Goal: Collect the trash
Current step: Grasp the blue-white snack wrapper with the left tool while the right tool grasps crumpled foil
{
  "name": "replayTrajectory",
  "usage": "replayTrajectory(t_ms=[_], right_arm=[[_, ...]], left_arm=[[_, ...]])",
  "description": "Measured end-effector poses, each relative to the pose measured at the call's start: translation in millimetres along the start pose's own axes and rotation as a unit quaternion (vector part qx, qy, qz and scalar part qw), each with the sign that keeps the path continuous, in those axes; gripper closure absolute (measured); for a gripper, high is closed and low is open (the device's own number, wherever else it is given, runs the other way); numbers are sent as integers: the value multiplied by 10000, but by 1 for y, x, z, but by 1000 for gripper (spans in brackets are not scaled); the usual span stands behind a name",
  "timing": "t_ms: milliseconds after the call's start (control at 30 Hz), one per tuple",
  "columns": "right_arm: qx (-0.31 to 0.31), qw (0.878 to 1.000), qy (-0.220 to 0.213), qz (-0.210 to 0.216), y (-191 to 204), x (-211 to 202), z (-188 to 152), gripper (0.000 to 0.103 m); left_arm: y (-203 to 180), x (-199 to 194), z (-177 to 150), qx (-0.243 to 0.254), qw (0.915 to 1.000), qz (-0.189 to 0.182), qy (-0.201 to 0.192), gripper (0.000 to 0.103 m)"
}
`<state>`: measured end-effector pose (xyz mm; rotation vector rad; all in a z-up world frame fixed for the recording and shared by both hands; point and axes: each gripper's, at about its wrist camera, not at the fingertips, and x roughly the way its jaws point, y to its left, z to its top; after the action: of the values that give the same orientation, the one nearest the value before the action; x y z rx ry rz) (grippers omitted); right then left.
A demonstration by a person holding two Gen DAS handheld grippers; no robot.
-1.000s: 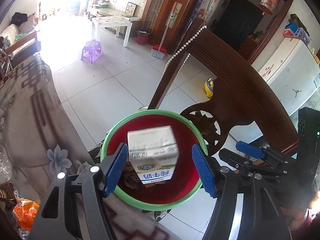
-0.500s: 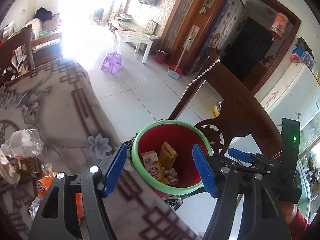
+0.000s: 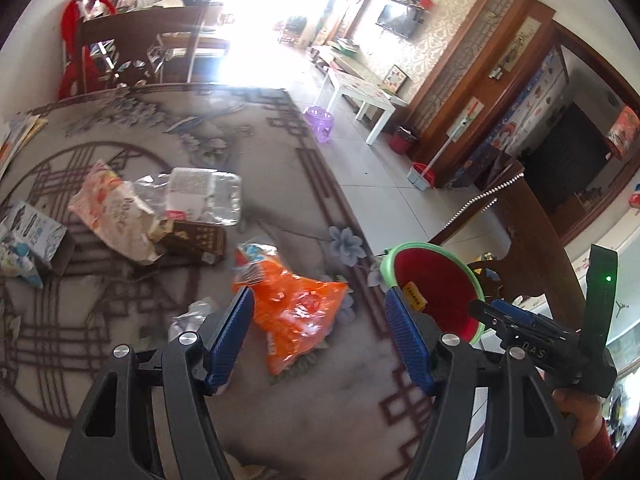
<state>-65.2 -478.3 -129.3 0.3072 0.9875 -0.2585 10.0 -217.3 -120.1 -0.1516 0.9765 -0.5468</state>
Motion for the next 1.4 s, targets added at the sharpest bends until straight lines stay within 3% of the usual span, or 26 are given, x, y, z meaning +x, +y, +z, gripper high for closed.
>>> replayTrajectory(t_ms=[200, 400, 500, 633, 800, 933, 967, 1100, 1233, 1400], right_arm=[[-267, 9994, 115, 174, 52, 5, -10, 46], [-378, 9986, 241, 294, 97, 8, -23, 43], [-439, 9978, 364, 351, 117, 10, -31, 40], [-458, 9972, 465, 372, 138, 13, -38, 40], [-571, 9961, 547, 400, 166, 16, -42, 39], [-672, 9951, 577, 446, 187, 19, -39, 39], [-703, 9947, 590, 471, 193, 21, -38, 39], [-861, 9919, 689, 632, 214, 38, -31, 39], [-939, 9887, 855, 794, 233, 59, -28, 39], [-1055, 9854, 1060, 809, 247, 80, -31, 39]], left_arm=[[95, -23, -6, -745, 9948, 670, -192, 38], [221, -40, -3, -1960, 9681, 1524, -353, 38], [267, -38, 3, -2207, 9577, 1807, -389, 33], [308, -19, 8, -2521, 9510, 1776, -227, 33], [331, 14, 12, -2553, 9517, 1703, 139, 36], [336, 24, 12, -2519, 9548, 1559, 231, 55], [335, 25, 12, -2474, 9569, 1504, 247, 56], [331, 16, 6, -2432, 9601, 1374, 163, 63], [316, -8, -5, -2303, 9644, 1296, -56, 63], [291, -27, -22, -2042, 9713, 1221, -60, 63]])
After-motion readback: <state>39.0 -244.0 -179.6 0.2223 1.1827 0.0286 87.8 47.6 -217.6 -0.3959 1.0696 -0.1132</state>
